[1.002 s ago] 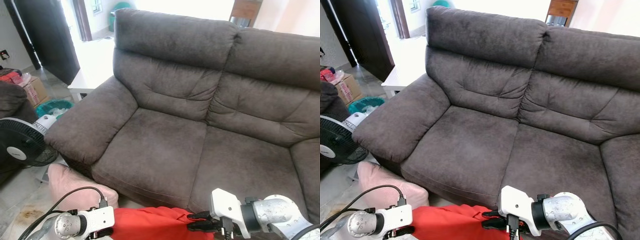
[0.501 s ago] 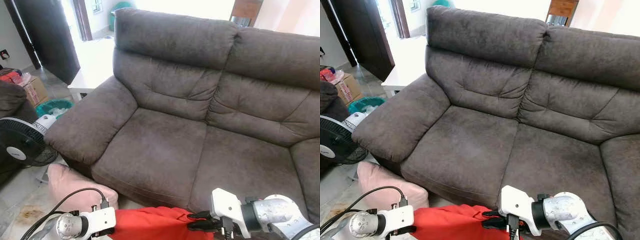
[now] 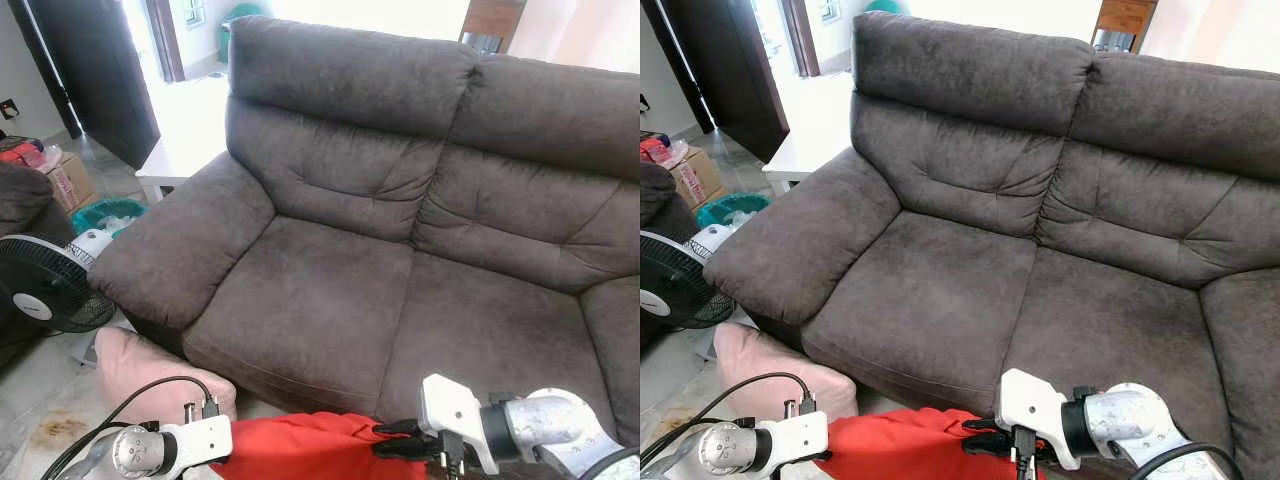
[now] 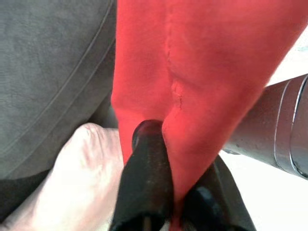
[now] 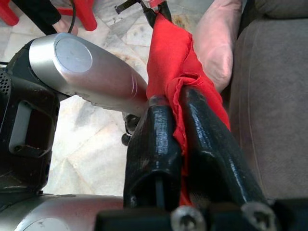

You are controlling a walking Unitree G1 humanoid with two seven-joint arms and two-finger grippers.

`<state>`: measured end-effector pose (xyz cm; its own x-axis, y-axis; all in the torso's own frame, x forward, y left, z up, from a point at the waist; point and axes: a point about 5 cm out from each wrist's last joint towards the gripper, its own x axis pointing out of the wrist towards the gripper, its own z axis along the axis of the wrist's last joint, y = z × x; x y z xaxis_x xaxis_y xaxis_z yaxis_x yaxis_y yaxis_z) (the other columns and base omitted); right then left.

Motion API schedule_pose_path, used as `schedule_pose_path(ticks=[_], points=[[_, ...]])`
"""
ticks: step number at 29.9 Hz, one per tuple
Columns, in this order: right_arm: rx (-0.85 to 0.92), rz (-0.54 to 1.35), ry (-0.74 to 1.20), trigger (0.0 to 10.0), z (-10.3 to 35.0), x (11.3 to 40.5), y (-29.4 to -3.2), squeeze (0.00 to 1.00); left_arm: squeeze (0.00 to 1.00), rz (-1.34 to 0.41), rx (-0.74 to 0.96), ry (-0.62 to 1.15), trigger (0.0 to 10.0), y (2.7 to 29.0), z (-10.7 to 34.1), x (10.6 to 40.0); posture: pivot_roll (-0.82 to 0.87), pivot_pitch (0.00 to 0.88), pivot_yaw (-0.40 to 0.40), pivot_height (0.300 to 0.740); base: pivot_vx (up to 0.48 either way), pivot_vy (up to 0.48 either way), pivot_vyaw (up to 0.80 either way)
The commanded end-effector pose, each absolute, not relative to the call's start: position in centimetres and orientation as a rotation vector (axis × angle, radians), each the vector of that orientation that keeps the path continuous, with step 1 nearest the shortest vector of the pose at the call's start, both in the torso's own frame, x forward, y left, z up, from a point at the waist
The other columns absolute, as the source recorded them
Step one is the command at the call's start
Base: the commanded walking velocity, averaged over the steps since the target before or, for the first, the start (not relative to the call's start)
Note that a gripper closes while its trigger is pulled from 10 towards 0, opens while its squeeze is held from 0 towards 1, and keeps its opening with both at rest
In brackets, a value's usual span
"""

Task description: Move the pillow to the sofa from floor

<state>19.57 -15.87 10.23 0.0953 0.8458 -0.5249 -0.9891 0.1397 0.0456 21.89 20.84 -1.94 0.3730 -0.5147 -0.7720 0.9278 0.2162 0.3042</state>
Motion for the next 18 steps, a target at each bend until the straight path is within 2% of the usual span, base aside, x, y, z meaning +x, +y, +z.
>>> schedule_pose_path(ticks=[1, 11, 12, 13, 14, 15, 17, 18], points=[[-0.363, 1.428, 0.391, 10.0, 11.7, 20.0, -15.1, 0.00, 0.00, -1.083, 0.857, 0.579, 0.0, 21.0, -1.8, 22.0, 0.10, 0.000, -0.054, 0.740, 0.000, 0.000, 0.00], [-0.362, 1.368, 0.378, 10.0, 11.3, 20.5, -15.3, 0.00, 0.00, -1.023, 0.834, 0.512, 0.0, 20.7, -1.0, 22.9, 0.10, 0.000, -0.052, 0.740, 0.000, 0.000, 0.00], [-0.367, 1.335, 0.372, 10.0, 11.2, 20.8, -15.4, 0.00, 0.00, -0.973, 0.813, 0.482, 0.0, 20.6, -0.6, 23.4, 0.10, 0.000, -0.052, 0.740, 0.000, 0.000, 0.00], [-0.385, 1.227, 0.366, 10.0, 10.4, 21.6, -16.1, 0.00, 0.00, -0.853, 0.781, 0.393, 0.0, 20.3, 0.8, 25.0, 0.10, 0.000, -0.054, 0.740, 0.000, 0.000, 0.00], [-0.385, 1.227, 0.366, 10.0, 10.4, 21.6, -16.1, 0.00, 0.00, -0.853, 0.781, 0.393, 0.0, 20.3, 0.8, 25.0, 0.10, 0.000, -0.054, 0.740, 0.000, 0.000, 0.00], [-0.403, 1.143, 0.377, 10.0, 9.4, 21.9, -17.0, 0.00, 0.00, -0.721, 0.765, 0.289, 0.0, 20.0, 2.6, 26.7, 0.10, 0.000, -0.055, 0.740, 0.000, 0.000, 0.00], [-0.418, 1.092, 0.383, 10.0, 8.9, 22.1, -17.5, 0.00, 0.00, -0.659, 0.737, 0.241, 0.0, 19.9, 3.6, 27.5, 0.10, 0.000, -0.055, 0.740, 0.000, 0.000, 0.00], [-0.422, 1.017, 0.368, 10.0, 8.5, 22.6, -17.8, 0.00, 0.00, -0.599, 0.709, 0.190, 6.2, 19.8, 4.6, 28.3, 0.10, 0.000, -0.055, 0.740, 0.000, 0.000, 0.00]])
